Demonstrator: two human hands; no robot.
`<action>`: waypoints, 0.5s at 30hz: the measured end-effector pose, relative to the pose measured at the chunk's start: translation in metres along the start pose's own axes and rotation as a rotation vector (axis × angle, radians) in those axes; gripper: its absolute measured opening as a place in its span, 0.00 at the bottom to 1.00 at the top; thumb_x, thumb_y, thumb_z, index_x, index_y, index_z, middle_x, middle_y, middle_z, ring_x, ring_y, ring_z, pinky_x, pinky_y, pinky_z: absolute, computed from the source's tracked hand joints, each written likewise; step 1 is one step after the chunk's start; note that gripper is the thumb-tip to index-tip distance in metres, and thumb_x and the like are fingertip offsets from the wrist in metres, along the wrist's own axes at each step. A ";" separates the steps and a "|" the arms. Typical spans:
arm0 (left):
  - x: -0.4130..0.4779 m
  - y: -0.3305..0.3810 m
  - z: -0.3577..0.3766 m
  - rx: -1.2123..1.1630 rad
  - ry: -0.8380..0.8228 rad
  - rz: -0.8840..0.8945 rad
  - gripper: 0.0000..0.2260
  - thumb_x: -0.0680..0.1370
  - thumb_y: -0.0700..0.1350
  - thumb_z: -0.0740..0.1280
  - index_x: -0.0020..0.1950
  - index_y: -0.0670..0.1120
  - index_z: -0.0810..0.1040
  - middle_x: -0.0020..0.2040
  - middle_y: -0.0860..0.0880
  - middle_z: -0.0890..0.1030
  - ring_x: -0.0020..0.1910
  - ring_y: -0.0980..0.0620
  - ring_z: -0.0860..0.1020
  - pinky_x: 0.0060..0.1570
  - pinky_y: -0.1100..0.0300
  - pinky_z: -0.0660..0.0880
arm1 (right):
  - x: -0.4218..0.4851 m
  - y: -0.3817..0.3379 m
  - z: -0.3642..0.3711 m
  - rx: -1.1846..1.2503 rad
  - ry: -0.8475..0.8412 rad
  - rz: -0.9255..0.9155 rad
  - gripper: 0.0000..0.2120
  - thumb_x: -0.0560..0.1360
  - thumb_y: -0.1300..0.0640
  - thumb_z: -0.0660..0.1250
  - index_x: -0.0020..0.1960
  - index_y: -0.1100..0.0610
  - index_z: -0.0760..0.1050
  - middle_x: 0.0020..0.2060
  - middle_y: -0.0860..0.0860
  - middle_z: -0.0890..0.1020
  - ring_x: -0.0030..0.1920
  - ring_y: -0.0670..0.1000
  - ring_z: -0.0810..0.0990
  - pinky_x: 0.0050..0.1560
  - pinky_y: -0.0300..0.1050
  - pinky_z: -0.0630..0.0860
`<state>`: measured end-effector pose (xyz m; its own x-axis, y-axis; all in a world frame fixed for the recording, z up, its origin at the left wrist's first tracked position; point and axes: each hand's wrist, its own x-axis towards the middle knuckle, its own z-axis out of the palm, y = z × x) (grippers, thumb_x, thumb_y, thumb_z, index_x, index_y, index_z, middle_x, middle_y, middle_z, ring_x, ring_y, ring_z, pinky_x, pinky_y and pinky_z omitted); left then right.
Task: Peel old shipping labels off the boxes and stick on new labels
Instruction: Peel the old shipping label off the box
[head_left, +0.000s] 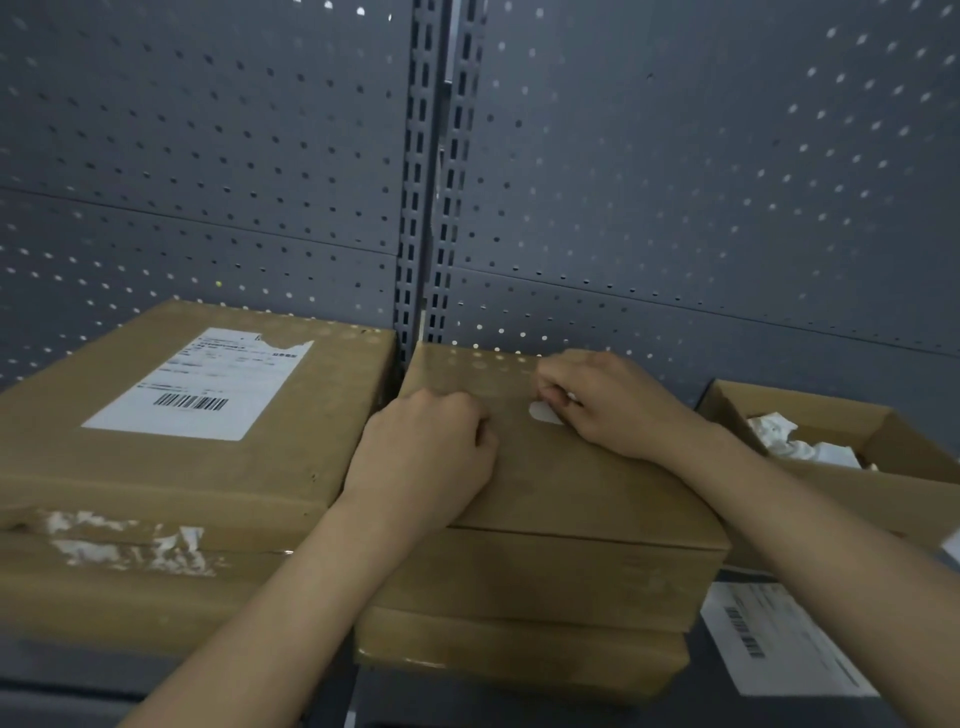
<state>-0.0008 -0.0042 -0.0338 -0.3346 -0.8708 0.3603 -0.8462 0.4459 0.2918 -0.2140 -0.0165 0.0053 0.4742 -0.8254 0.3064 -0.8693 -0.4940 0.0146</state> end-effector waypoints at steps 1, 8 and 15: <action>0.000 0.000 0.000 0.001 0.000 -0.001 0.21 0.75 0.56 0.51 0.53 0.53 0.81 0.53 0.53 0.83 0.50 0.47 0.80 0.48 0.51 0.79 | 0.000 0.000 0.000 0.006 -0.001 0.000 0.20 0.73 0.66 0.61 0.35 0.45 0.57 0.38 0.48 0.77 0.42 0.50 0.75 0.40 0.56 0.75; 0.000 0.000 0.001 -0.011 0.004 0.014 0.15 0.79 0.53 0.57 0.54 0.52 0.82 0.52 0.54 0.83 0.49 0.50 0.80 0.48 0.51 0.79 | -0.004 0.007 0.003 0.139 0.022 0.068 0.17 0.74 0.67 0.60 0.37 0.48 0.60 0.38 0.46 0.75 0.42 0.51 0.76 0.41 0.59 0.75; 0.000 0.002 0.001 -0.014 0.011 0.019 0.20 0.76 0.55 0.51 0.53 0.52 0.82 0.50 0.54 0.83 0.48 0.49 0.80 0.46 0.51 0.79 | -0.001 0.003 0.003 0.024 -0.025 0.046 0.19 0.73 0.67 0.60 0.36 0.45 0.59 0.39 0.44 0.75 0.42 0.47 0.72 0.41 0.56 0.75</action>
<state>-0.0025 -0.0034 -0.0346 -0.3464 -0.8597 0.3753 -0.8335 0.4656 0.2974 -0.2167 -0.0185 0.0021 0.4376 -0.8538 0.2821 -0.8867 -0.4618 -0.0221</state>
